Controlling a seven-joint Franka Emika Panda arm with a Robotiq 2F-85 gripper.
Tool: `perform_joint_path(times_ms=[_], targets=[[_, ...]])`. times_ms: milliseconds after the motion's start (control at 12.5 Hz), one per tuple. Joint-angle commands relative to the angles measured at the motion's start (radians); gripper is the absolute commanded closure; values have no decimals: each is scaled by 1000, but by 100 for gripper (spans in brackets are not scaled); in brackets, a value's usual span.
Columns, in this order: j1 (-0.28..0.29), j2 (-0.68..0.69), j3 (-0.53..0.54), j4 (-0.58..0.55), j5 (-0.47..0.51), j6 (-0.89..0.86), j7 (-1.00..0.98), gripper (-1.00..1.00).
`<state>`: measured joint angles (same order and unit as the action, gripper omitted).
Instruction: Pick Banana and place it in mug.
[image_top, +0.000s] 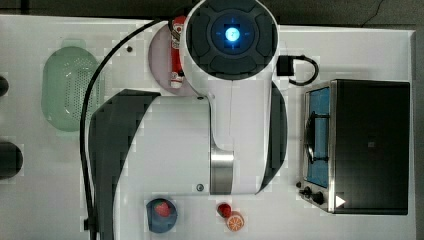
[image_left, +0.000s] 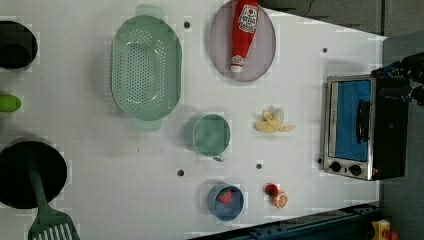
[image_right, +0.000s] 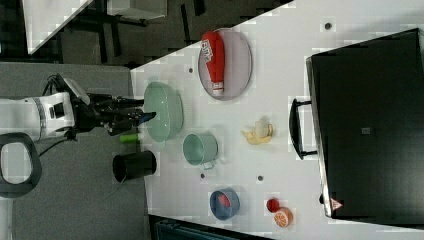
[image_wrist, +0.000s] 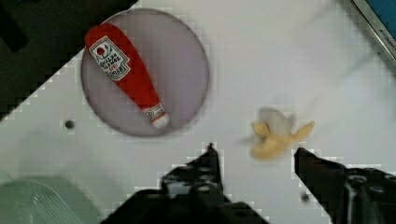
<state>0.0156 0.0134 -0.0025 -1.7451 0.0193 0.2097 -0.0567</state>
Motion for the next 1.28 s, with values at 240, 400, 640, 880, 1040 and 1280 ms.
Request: perform_joint_path(times_ms=[240, 400, 640, 880, 1040, 1280], targets=[[-30, -247, -47, -61, -6, -245, 105, -91], [-30, -226, -46, -120, -6, -219, 104, -100], [-30, -177, -47, -231, -6, -87, 104, -100], [-29, -133, -46, -368, -6, 103, 104, -100], [-29, -101, -46, -452, -6, 241, 104, -100], [-29, -39, -45, -560, -6, 417, 104, -100]])
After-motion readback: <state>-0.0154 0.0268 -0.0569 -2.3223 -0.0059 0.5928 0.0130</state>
